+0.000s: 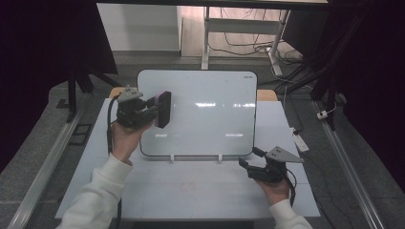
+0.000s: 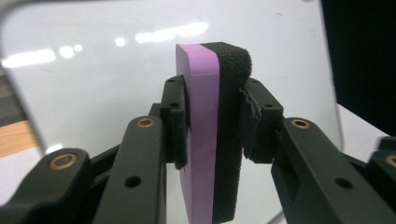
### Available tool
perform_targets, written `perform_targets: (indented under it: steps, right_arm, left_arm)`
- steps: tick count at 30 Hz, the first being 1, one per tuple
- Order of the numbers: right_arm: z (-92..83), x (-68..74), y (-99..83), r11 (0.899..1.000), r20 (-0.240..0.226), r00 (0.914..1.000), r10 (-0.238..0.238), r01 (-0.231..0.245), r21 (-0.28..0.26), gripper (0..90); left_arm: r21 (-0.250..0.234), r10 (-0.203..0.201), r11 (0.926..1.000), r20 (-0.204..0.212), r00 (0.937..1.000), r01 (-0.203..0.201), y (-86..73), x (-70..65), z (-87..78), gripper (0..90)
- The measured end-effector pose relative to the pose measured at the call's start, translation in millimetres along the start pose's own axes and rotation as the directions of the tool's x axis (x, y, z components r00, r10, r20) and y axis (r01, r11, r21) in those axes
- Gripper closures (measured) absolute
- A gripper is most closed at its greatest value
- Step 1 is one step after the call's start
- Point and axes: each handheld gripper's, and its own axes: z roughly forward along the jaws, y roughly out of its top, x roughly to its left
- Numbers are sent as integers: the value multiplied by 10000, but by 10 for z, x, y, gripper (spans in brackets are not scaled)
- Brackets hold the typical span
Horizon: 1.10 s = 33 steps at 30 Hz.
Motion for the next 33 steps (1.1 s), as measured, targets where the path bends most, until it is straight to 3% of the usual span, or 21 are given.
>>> perform_targets:
  steps: [6, 17, 33]
  right_arm:
    - [-129, -141, -50, 9994, 375, 9988, 309, -302, -182, 259]
    - [-98, -122, -57, 9996, 307, 9993, 233, -229, -150, 259]
    - [-88, -122, -71, 9996, 235, 9994, 247, -243, -150, 258]
  left_arm:
    - [233, -147, 9996, -613, 9980, 162, 179, 148, -29, 652]
    - [630, -515, 9962, -1333, 9897, 603, 239, 338, 99, 649]
    - [689, -543, 9953, -1922, 9799, 686, 241, 355, 377, 645]
